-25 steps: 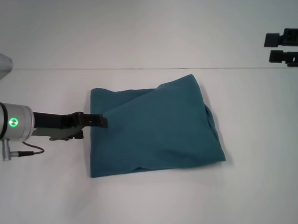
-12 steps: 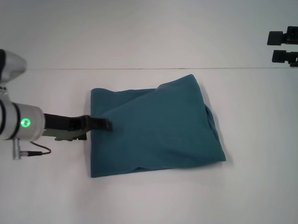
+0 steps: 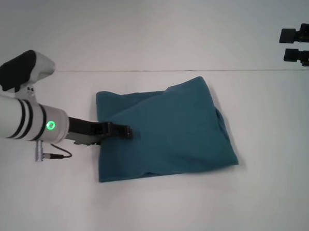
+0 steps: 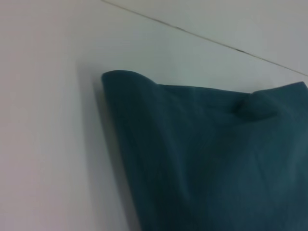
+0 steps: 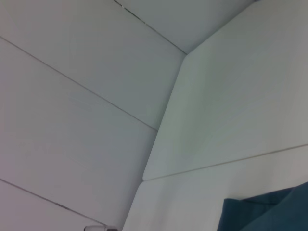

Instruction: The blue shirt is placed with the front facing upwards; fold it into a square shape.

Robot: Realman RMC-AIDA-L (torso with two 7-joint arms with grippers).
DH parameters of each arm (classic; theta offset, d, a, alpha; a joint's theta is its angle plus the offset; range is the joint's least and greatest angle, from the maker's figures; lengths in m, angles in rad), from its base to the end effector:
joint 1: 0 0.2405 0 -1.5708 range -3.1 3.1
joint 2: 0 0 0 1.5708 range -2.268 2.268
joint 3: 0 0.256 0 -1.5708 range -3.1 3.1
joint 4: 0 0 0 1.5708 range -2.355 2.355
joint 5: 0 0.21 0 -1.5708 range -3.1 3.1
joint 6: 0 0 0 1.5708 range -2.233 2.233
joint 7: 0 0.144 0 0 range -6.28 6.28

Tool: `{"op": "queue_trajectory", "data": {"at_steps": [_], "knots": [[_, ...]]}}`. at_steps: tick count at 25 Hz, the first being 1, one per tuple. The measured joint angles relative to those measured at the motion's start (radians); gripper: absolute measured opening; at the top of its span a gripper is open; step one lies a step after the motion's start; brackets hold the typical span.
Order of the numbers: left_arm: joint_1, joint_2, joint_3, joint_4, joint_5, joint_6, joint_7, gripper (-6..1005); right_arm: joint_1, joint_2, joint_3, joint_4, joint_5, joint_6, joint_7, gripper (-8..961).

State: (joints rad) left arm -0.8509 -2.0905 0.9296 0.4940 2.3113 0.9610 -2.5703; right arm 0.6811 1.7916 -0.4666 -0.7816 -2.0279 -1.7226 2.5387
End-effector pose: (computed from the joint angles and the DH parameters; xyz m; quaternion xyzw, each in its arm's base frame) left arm -0.2255 0.4196 -0.0583 -0.7670 -0.6070 -0.0874 0.1889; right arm 0.2357 0.3888 0.1661 -0.7541 0.5738 0.3068 0.0891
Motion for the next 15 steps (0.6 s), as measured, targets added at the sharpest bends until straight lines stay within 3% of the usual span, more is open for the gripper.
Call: {"op": "queue_trajectory", "data": {"at_steps": [7,13,15], "knots": [[-0.008,-0.014,0.004,0.038,0.002,0.017,-0.016,932,-0.003,0.0,0.014,0.002,0.0,-0.001,0.0,759],[-0.013,-0.016,0.008,0.036,0.008,0.018,-0.017,774,-0.005,0.0,0.026,0.003,0.001,-0.002,0.002,758],[-0.013,-0.017,0.009,0.037,0.009,0.018,-0.018,680,-0.005,0.0,0.026,0.003,0.001,-0.002,0.003,758]]}}
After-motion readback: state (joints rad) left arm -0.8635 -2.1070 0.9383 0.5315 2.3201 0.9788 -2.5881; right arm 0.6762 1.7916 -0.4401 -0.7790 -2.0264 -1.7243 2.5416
